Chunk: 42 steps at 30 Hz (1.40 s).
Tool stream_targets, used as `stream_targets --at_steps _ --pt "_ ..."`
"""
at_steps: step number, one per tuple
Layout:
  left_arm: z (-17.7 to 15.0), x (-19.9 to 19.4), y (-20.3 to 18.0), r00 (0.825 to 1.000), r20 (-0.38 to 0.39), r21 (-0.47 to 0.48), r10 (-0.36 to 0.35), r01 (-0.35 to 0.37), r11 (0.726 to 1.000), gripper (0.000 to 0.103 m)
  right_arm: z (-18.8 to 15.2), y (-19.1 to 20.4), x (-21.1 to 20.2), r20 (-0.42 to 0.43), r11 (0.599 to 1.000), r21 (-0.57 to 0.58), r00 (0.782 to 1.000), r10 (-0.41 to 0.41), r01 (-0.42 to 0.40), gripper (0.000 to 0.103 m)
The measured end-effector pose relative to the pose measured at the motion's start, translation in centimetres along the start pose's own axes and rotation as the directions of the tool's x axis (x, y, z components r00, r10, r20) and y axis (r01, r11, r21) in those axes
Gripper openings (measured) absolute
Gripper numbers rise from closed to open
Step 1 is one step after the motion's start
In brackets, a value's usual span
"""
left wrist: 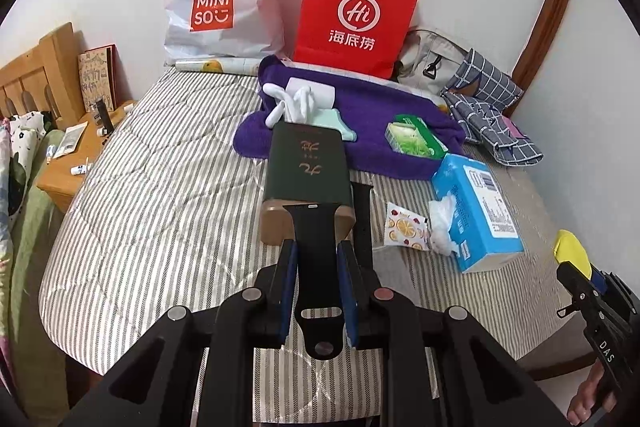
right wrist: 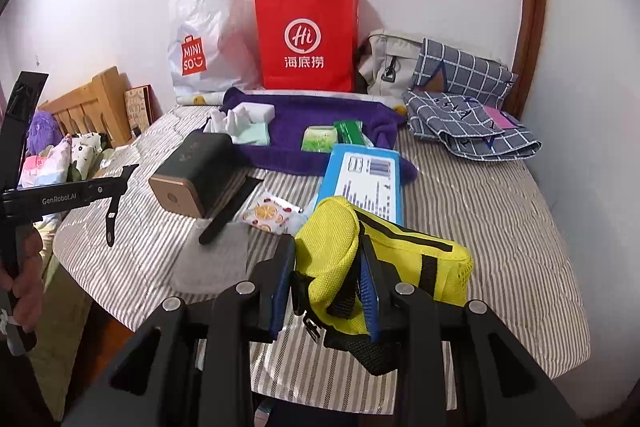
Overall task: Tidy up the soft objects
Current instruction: 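Carry the watch strap and yellow pouch over the purple towel with both tools, then lower and release the watch strap and yellow pouch onto the purple towel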
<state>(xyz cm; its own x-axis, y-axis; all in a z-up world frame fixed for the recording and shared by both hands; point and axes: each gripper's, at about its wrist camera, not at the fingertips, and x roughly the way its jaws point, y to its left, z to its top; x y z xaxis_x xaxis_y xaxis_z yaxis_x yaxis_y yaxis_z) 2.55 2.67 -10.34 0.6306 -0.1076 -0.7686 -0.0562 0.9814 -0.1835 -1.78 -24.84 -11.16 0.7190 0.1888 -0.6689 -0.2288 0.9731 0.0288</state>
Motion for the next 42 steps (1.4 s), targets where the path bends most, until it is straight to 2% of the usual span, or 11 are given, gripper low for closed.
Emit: stream_targets --at_steps 7,15,19,32,42 --pt "2.2 -1.2 -0.4 0.999 0.037 0.008 -0.001 0.0 1.0 0.02 2.1 -0.2 -0.3 0.026 1.0 0.002 1.0 0.002 -0.002 0.031" --pt "4.7 -0.6 -0.3 0.999 0.049 -0.001 -0.013 0.013 1.0 0.02 4.9 -0.5 1.1 0.033 1.0 0.005 0.999 0.024 -0.024 0.031" --pt "6.2 0.4 -0.6 0.999 0.044 -0.002 -0.025 0.025 1.0 0.02 6.4 -0.7 2.2 0.031 0.999 0.016 0.998 0.049 -0.05 0.031" --pt "10.9 4.1 -0.9 0.999 0.024 0.013 -0.04 0.04 0.999 0.02 10.8 -0.8 6.9 0.008 0.998 -0.007 0.998 0.055 -0.054 0.031" --pt "13.6 7.1 -1.1 0.999 0.0 0.038 -0.039 0.039 0.999 0.02 13.1 -0.1 10.9 -0.024 0.996 -0.008 0.996 0.088 -0.088 0.031"
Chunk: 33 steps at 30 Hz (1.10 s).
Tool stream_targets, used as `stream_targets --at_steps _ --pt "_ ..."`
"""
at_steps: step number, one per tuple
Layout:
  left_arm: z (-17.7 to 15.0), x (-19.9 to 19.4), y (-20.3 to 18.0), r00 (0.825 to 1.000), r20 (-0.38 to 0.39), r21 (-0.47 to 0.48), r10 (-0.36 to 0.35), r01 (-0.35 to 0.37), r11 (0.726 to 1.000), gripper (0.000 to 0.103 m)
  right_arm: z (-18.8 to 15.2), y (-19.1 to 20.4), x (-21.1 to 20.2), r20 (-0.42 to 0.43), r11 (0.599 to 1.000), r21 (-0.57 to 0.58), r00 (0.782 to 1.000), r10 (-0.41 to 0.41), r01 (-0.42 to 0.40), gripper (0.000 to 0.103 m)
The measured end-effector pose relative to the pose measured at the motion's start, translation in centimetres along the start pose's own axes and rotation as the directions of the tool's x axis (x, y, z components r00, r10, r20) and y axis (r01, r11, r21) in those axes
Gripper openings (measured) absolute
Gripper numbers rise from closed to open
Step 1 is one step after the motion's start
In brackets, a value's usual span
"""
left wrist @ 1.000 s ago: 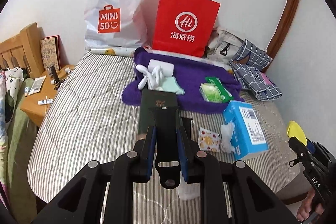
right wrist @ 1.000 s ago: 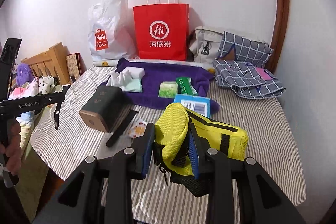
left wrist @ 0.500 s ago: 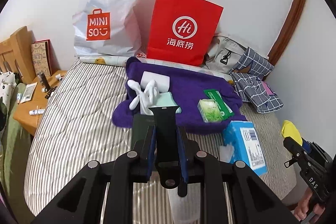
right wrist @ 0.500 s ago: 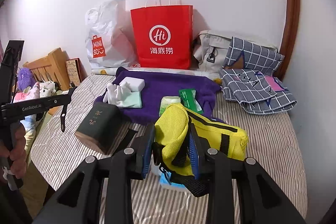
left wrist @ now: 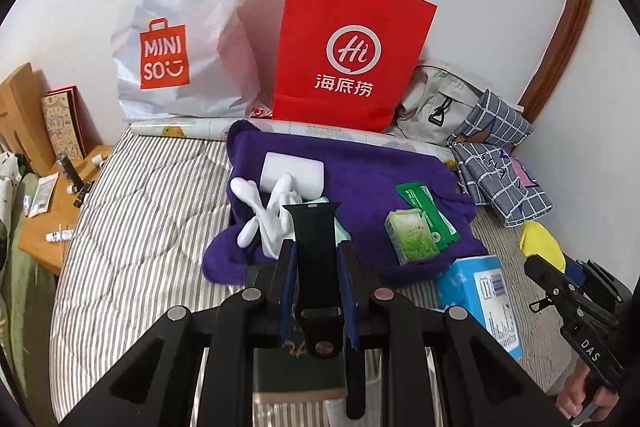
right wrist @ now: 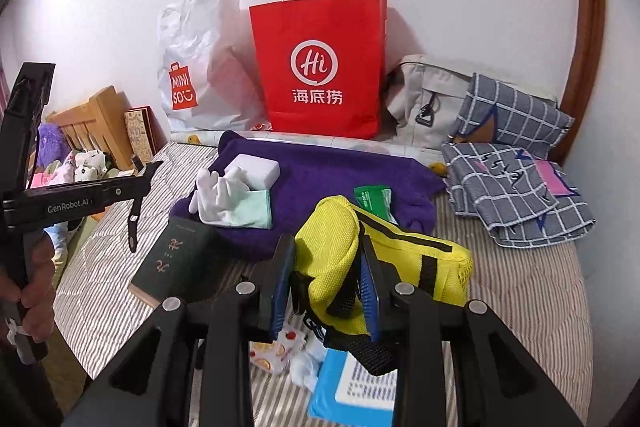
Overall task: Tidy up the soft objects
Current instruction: 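Lower and release the watch strap and yellow pouch onto the purple towel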
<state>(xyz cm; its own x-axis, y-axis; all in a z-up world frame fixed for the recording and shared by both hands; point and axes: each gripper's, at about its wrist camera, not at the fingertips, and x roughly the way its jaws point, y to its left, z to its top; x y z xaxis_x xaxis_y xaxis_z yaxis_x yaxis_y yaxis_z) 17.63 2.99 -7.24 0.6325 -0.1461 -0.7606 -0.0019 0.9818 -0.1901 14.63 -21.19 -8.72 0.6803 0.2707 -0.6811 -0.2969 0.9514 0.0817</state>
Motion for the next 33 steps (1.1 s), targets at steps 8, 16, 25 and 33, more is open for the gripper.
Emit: stream_targets --at_steps 8,16,25,33 --pt "2.1 2.4 -0.2 1.0 -0.003 0.013 -0.001 0.001 1.0 0.02 1.9 -0.9 2.7 -0.019 1.0 -0.009 1.0 -0.01 0.01 0.031" --pt "4.4 5.6 -0.3 1.0 -0.008 0.025 0.012 -0.012 1.0 0.02 3.5 -1.9 6.4 -0.052 1.0 -0.02 0.999 -0.008 0.007 0.031" --pt "6.4 9.6 0.3 0.999 -0.043 0.02 -0.003 0.004 1.0 0.02 5.2 -3.1 10.7 -0.085 1.0 -0.007 0.996 0.024 -0.025 0.031" --pt "6.9 13.0 0.3 0.996 -0.086 0.039 0.012 -0.009 0.999 0.02 5.6 -3.4 14.5 -0.152 1.0 -0.02 0.988 0.011 -0.014 0.031"
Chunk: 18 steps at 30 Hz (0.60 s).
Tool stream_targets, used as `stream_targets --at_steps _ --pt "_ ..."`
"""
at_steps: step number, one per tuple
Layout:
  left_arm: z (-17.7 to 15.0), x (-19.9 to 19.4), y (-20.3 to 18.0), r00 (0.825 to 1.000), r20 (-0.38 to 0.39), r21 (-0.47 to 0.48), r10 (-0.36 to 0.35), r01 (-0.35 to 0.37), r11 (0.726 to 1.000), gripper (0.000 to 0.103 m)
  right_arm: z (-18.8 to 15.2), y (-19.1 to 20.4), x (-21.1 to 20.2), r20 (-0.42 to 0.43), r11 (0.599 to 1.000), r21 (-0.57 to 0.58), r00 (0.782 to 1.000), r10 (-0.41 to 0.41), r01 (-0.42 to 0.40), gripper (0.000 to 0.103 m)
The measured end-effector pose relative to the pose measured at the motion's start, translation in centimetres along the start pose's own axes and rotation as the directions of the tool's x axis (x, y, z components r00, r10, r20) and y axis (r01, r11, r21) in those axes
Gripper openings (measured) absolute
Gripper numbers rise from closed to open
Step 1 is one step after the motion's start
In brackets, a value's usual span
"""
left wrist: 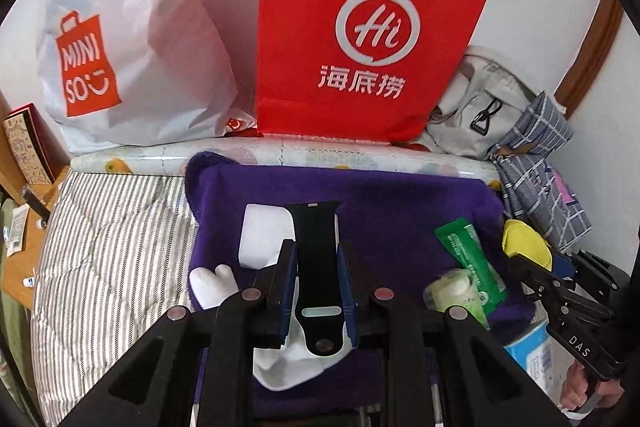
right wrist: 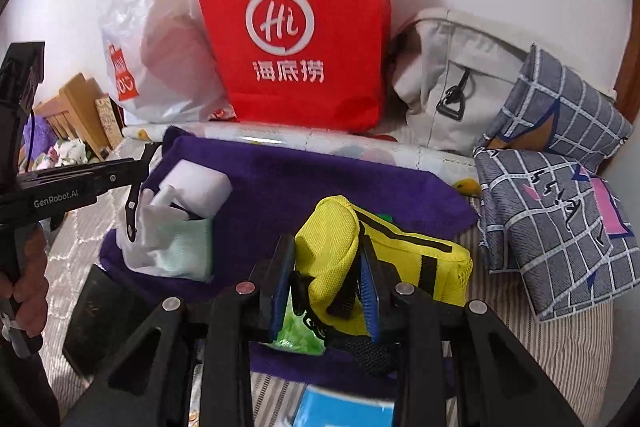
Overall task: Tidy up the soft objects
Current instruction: 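Lower and release the watch strap and yellow pouch onto the purple towel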
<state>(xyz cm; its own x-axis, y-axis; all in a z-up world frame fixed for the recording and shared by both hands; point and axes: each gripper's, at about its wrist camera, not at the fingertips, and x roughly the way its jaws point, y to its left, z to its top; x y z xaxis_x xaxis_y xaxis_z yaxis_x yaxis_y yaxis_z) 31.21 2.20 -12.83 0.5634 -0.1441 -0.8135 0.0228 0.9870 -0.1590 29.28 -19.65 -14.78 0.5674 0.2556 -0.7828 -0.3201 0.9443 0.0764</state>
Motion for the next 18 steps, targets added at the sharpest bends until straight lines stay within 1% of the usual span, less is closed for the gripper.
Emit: stream_targets --at_steps 5,10,14,16,18 --pt "0.3 1.8 -0.3 0.999 -0.036 0.023 0.01 -0.009 1.0 0.02 0.2 0.3 2.0 -0.045 1.0 -0.028 0.999 -0.014 0.012 0.031" --pt "0.5 2.9 -0.4 0.999 -0.053 0.031 0.01 -0.009 0.999 0.02 0.2 0.6 3.3 -0.072 0.999 -0.048 0.997 -0.022 0.018 0.032" --pt "0.6 3.5 -0.3 0.998 -0.06 0.035 0.012 -0.01 0.999 0.02 0.2 0.7 4.2 -0.103 0.999 -0.045 0.994 -0.026 0.021 0.035" --pt "0.6 3.6 -0.2 0.998 -0.065 0.035 0.008 -0.006 0.999 0.02 0.2 0.9 4.3 -0.102 0.998 -0.053 0.994 -0.03 0.025 0.036" --pt "0.7 3.8 -0.2 0.998 -0.068 0.036 0.007 -0.004 0.999 0.02 0.1 1.0 4.3 -0.102 0.998 -0.057 0.994 -0.023 0.017 0.04"
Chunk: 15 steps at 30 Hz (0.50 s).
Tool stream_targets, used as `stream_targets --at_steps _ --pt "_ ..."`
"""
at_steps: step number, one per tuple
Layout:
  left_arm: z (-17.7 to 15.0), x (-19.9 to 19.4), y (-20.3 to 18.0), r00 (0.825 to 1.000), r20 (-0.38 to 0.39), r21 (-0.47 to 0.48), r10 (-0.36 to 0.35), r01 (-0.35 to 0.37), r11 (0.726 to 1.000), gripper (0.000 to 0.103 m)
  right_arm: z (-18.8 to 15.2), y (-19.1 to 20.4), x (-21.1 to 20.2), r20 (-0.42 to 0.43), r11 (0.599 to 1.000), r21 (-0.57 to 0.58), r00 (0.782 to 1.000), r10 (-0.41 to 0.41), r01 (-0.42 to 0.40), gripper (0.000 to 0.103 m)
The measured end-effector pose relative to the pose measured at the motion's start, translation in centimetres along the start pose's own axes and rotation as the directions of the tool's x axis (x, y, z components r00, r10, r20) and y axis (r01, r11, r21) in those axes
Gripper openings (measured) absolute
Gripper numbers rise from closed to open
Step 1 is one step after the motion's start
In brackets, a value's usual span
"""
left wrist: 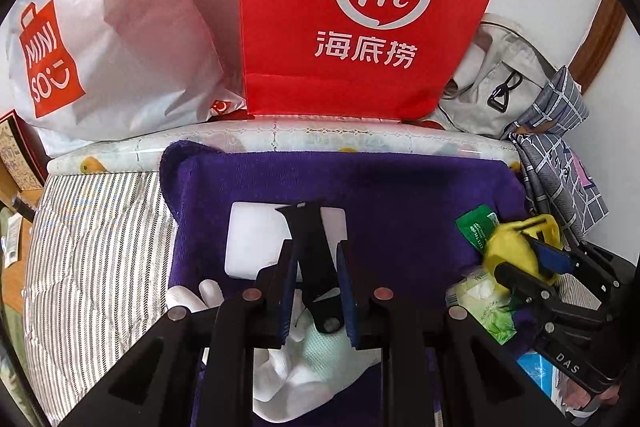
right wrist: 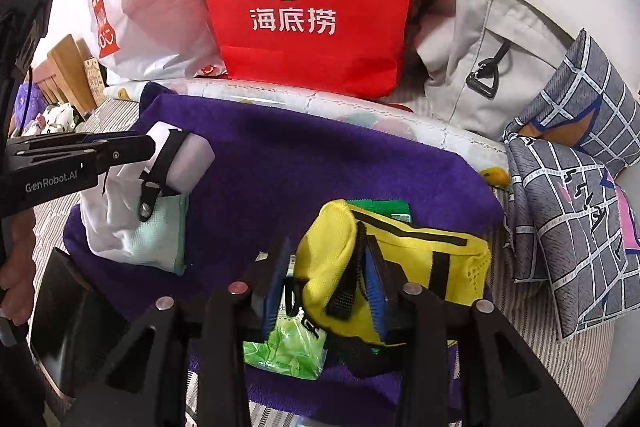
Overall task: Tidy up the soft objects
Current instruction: 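Lower and release the watch strap and yellow pouch onto the purple towel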
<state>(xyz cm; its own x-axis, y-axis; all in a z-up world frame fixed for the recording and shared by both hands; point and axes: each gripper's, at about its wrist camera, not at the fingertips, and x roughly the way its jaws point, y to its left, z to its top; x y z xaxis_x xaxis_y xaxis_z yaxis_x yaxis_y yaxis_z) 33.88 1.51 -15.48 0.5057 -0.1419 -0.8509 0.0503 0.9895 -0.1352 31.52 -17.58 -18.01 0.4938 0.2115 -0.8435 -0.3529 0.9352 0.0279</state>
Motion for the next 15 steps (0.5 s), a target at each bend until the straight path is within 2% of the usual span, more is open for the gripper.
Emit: stream_targets --at_steps 1,3,5,9,11,15 --pt "0.0 0.0 0.0 1.0 0.0 0.001 -0.001 0.001 1.0 0.02 0.0 0.0 0.0 0.002 1.0 0.0 1.0 0.002 -0.002 0.041" --pt "0.1 0.0 0.0 1.0 0.002 0.001 -0.003 0.003 1.0 0.02 0.0 0.1 -0.2 0.006 1.0 0.001 1.0 0.0 0.0 0.052" --pt "0.2 0.0 0.0 1.0 0.0 0.002 -0.007 0.007 1.0 0.02 -0.2 0.2 -0.5 0.015 1.0 0.0 1.0 -0.01 0.01 0.057" --pt "0.2 -0.3 0.1 1.0 0.0 -0.003 -0.013 0.013 1.0 0.023 -0.6 0.3 -1.5 0.026 1.0 0.007 1.0 -0.013 0.013 0.059" --pt "0.1 -0.6 0.0 1.0 0.001 -0.005 -0.008 0.008 1.0 0.031 -0.9 0.3 -2.0 0.029 1.0 0.01 0.999 -0.016 0.015 0.06" --pt "-0.2 -1.6 0.0 1.0 0.003 -0.006 -0.015 0.015 1.0 0.032 -1.8 0.4 -3.4 0.043 0.999 0.035 0.998 -0.039 0.038 0.063"
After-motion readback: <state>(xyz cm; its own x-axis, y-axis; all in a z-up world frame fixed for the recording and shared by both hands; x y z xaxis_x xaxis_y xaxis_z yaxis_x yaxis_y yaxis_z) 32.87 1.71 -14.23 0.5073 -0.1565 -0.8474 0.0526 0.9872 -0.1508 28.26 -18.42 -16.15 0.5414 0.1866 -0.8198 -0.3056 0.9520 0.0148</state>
